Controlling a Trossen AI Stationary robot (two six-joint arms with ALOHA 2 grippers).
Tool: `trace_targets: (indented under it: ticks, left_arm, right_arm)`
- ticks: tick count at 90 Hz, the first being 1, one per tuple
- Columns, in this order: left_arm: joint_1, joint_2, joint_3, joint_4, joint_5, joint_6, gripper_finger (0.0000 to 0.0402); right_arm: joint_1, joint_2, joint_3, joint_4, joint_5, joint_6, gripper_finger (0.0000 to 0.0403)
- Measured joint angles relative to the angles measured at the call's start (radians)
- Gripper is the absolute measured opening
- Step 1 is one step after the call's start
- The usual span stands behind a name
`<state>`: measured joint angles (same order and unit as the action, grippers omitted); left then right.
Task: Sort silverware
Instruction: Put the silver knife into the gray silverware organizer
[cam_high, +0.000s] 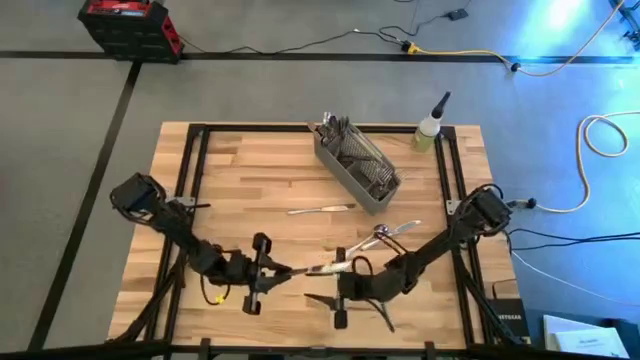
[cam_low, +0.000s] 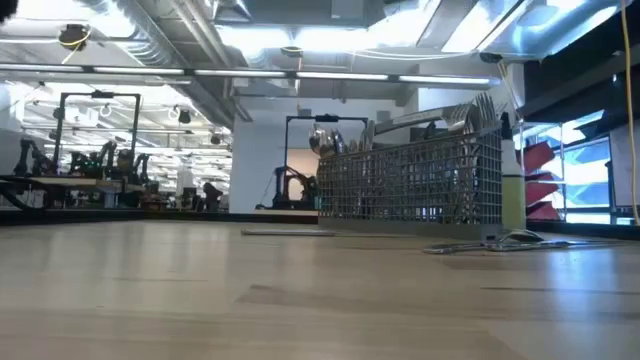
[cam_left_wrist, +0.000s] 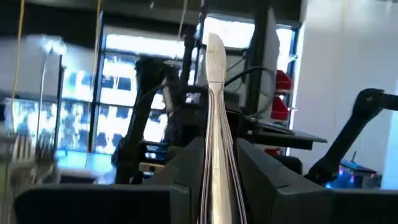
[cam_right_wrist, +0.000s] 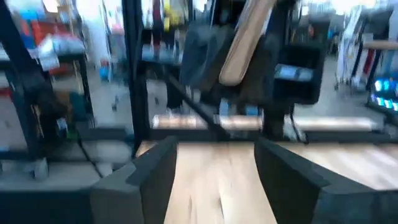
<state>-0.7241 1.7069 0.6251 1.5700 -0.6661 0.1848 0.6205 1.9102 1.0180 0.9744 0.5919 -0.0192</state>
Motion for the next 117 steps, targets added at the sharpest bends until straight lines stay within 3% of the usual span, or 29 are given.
trace_targets:
  ticks: [17, 28, 65, 79, 117]
  left_arm:
    - [-0.04, 0.0, 0.065, 0.0, 0.004, 0.146, 0.0062]
    - [-0.054, 0.0, 0.093, -0.001, 0.002, 0.191, 0.0062]
    - [-0.053, 0.0, 0.126, -0.001, 0.036, 0.186, 0.0062]
    - [-0.054, 0.0, 0.158, -0.002, 0.065, 0.228, 0.0062]
    - [-0.043, 0.0, 0.175, -0.001, 0.087, 0.25, 0.0062]
  right_arm:
    - [0.001, 0.0, 0.0, 0.246, -0.004, -0.145, 0.02]
    - [-0.001, 0.0, 0.002, 0.32, -0.083, -0.146, 0.02]
    - [-0.034, 0.0, 0.109, 0.301, -0.139, -0.246, 0.02]
    - [-0.04, 0.0, 0.144, 0.306, -0.192, -0.25, 0.02]
    - [-0.046, 0.001, 0.209, 0.288, -0.208, -0.249, 0.02]
